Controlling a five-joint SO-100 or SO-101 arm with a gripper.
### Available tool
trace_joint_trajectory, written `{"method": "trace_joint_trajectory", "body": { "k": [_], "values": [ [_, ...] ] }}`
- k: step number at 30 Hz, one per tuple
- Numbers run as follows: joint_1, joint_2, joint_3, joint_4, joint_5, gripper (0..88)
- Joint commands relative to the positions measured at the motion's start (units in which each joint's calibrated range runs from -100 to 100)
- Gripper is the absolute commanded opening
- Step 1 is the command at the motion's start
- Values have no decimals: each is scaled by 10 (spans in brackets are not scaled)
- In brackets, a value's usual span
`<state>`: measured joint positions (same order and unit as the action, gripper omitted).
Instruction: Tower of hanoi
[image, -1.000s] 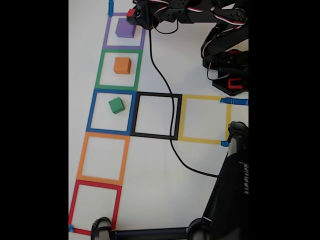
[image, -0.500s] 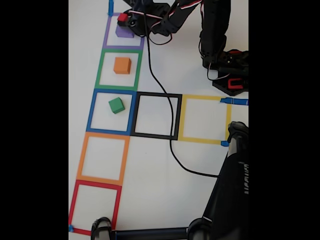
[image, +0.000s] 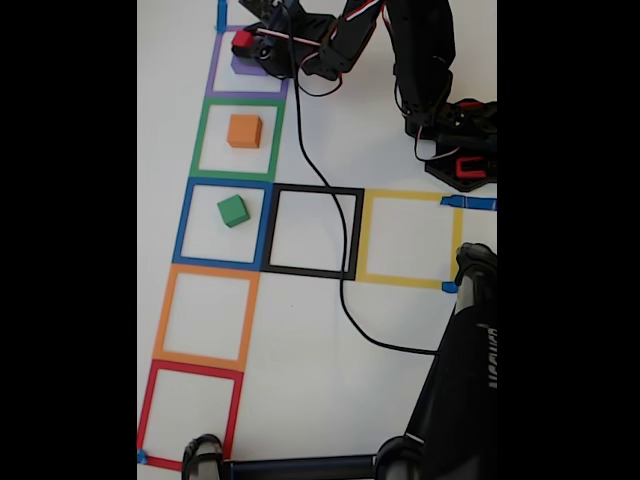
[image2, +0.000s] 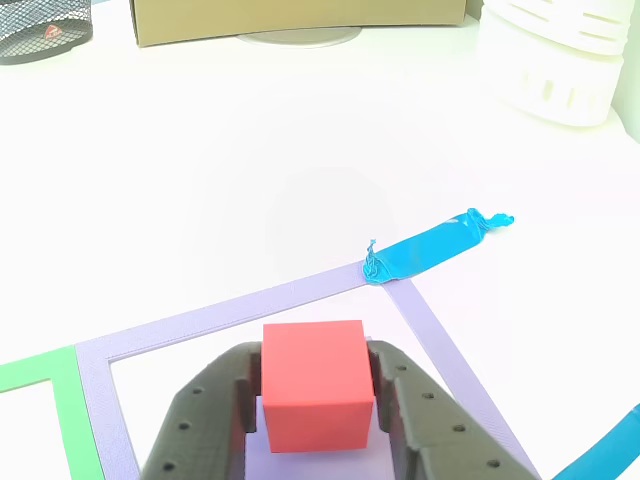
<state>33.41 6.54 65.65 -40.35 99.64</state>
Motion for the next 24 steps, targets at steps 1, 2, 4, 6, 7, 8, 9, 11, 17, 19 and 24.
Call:
{"method": "trace_joint_trajectory", "body": {
  "k": [1,2,4,6,7,8,9,11,17,19,24],
  "values": [
    [17,2,-2,-24,4,19],
    [18,4,-1,-27,4,24],
    [19,7,1,-30,4,28],
    [21,8,4,-31,4,42],
    [21,8,4,-32,4,53],
    [22,8,5,-33,4,69],
    [22,8,7,-35,4,89],
    [22,8,9,-38,4,162],
    [24,14,10,-48,4,238],
    [24,14,10,-50,4,248],
    [19,-37,5,-15,4,244]
  ]
}}
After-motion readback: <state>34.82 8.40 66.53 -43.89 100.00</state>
